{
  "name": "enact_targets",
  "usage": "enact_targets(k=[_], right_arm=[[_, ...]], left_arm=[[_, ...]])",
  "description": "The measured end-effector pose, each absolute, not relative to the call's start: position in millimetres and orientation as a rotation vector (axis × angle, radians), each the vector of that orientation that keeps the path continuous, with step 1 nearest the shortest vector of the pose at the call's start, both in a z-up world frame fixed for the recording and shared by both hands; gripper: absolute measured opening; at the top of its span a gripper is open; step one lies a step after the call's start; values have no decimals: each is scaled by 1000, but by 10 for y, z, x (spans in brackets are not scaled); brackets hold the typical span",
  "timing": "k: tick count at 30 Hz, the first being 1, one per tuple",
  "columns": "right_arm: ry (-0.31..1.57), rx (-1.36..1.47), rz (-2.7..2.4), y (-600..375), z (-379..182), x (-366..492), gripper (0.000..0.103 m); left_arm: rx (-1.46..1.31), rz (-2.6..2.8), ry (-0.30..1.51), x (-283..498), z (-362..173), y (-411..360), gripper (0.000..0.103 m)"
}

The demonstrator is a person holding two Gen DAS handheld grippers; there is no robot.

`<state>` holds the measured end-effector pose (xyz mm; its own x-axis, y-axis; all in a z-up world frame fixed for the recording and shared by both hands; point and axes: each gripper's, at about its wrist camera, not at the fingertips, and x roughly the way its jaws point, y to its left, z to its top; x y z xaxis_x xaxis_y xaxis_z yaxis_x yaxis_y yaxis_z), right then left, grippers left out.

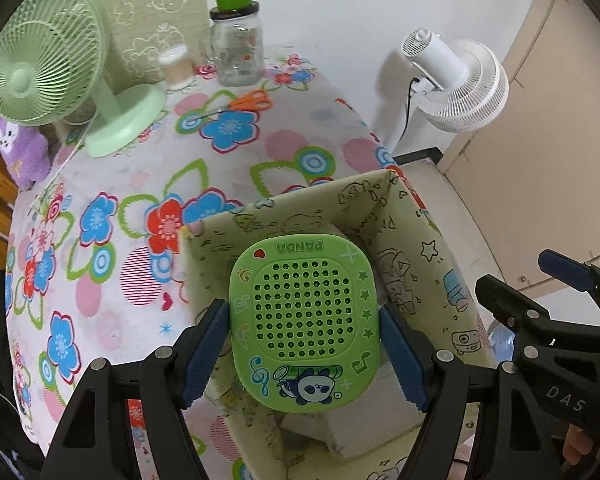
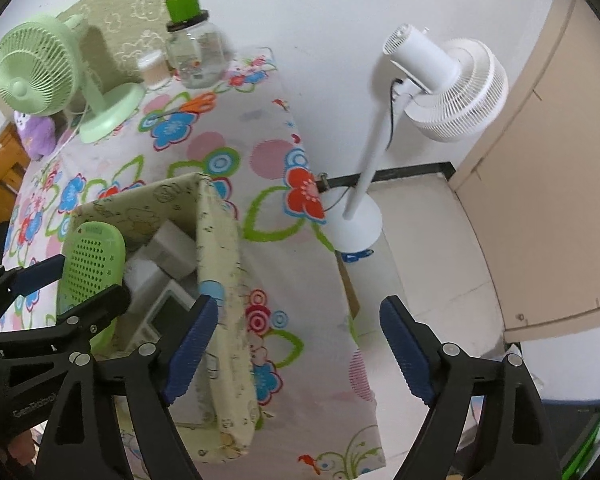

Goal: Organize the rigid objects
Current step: 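Lower the green speaker into the fabric box and open the left gripper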

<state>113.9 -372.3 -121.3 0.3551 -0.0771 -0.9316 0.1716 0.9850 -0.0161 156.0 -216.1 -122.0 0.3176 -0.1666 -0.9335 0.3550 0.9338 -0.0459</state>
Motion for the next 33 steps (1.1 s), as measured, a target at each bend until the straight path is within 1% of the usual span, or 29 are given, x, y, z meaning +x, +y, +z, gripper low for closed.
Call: enact_targets(k=[12,17,26,33], right_arm=[[1225,96,-171,-3774,-1308,1120,87],[1208,113,-170,-3769,-1234,1106,87],[1136,90,-115,-3543,-927,1071,87],[1082,79,-87,-3152,-700,974,87]], left_arm=[[176,-361,1251,1592,-1336,-2222,79],[174,-334,1217,1570,-1211,-2140,88],[130,-305,1145,1431,-834,-1857,91],[136,-283,1100,1291,-622,-1497,93]])
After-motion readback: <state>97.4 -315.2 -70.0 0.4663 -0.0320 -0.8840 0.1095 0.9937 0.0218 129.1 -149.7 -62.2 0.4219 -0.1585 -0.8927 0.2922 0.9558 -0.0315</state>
